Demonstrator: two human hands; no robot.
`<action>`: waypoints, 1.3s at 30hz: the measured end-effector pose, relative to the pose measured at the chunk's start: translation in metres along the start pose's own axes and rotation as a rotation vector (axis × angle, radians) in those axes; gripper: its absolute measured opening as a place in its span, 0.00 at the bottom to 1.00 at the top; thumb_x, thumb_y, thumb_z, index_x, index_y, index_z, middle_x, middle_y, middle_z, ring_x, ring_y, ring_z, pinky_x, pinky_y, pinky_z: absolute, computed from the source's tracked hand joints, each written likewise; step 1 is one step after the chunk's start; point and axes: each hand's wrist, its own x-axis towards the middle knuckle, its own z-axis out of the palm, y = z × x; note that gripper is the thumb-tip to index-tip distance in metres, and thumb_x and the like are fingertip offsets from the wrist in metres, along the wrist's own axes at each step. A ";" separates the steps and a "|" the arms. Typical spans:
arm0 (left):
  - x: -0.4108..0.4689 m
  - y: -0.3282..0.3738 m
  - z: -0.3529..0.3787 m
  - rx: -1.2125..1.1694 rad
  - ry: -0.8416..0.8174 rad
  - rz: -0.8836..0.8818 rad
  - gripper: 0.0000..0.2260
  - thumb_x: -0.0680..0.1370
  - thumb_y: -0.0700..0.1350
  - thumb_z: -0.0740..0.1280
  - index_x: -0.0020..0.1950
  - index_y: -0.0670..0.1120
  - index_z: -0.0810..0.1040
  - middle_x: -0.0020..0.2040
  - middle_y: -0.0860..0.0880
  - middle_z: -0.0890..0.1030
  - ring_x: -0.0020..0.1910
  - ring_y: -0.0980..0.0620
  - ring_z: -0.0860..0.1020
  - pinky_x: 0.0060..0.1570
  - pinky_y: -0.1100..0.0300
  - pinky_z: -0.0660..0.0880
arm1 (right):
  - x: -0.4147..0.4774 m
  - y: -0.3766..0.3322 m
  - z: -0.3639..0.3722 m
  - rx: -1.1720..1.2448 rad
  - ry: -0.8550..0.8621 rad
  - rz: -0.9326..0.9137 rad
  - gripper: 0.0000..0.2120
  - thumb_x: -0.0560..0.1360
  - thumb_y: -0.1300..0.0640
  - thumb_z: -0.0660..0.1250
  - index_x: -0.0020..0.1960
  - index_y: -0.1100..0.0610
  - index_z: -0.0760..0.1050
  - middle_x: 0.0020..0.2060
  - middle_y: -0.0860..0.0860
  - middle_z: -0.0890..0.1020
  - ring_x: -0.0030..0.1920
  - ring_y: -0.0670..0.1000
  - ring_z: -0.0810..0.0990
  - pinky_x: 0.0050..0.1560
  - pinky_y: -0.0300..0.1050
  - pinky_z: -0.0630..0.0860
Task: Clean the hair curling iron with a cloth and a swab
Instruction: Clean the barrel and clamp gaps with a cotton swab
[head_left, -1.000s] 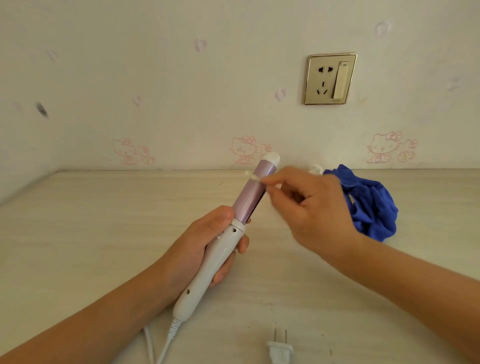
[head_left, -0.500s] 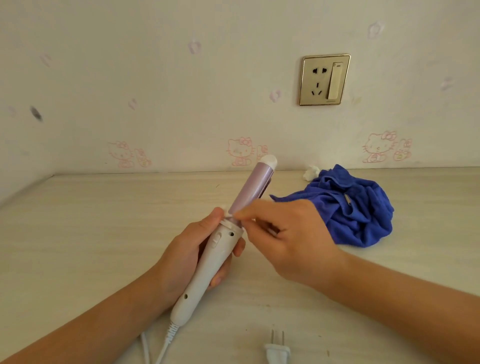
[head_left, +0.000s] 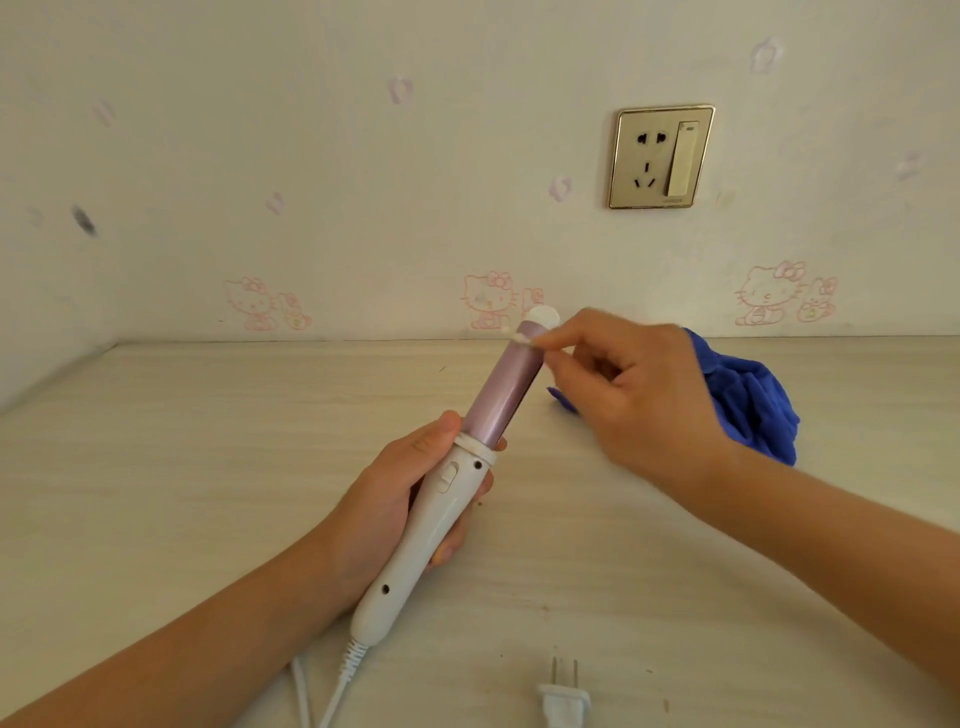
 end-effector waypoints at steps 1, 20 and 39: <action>0.000 0.000 0.000 0.002 0.000 0.003 0.25 0.80 0.61 0.59 0.60 0.43 0.82 0.40 0.43 0.78 0.20 0.52 0.71 0.22 0.64 0.70 | 0.003 0.003 -0.002 0.003 0.019 0.012 0.07 0.78 0.62 0.69 0.50 0.54 0.85 0.24 0.45 0.73 0.25 0.47 0.68 0.29 0.40 0.66; -0.001 -0.002 0.001 0.079 0.037 0.047 0.26 0.78 0.64 0.64 0.56 0.40 0.80 0.43 0.39 0.78 0.21 0.51 0.71 0.23 0.63 0.69 | -0.025 -0.025 0.010 -0.002 -0.192 -0.094 0.09 0.78 0.55 0.66 0.49 0.50 0.85 0.24 0.45 0.75 0.26 0.48 0.72 0.29 0.36 0.67; 0.000 -0.001 0.004 0.089 0.070 0.062 0.15 0.73 0.57 0.76 0.51 0.48 0.83 0.43 0.42 0.85 0.31 0.43 0.84 0.30 0.56 0.79 | -0.029 -0.018 0.010 -0.002 -0.161 -0.069 0.08 0.78 0.56 0.68 0.50 0.49 0.85 0.24 0.46 0.76 0.25 0.45 0.72 0.30 0.33 0.65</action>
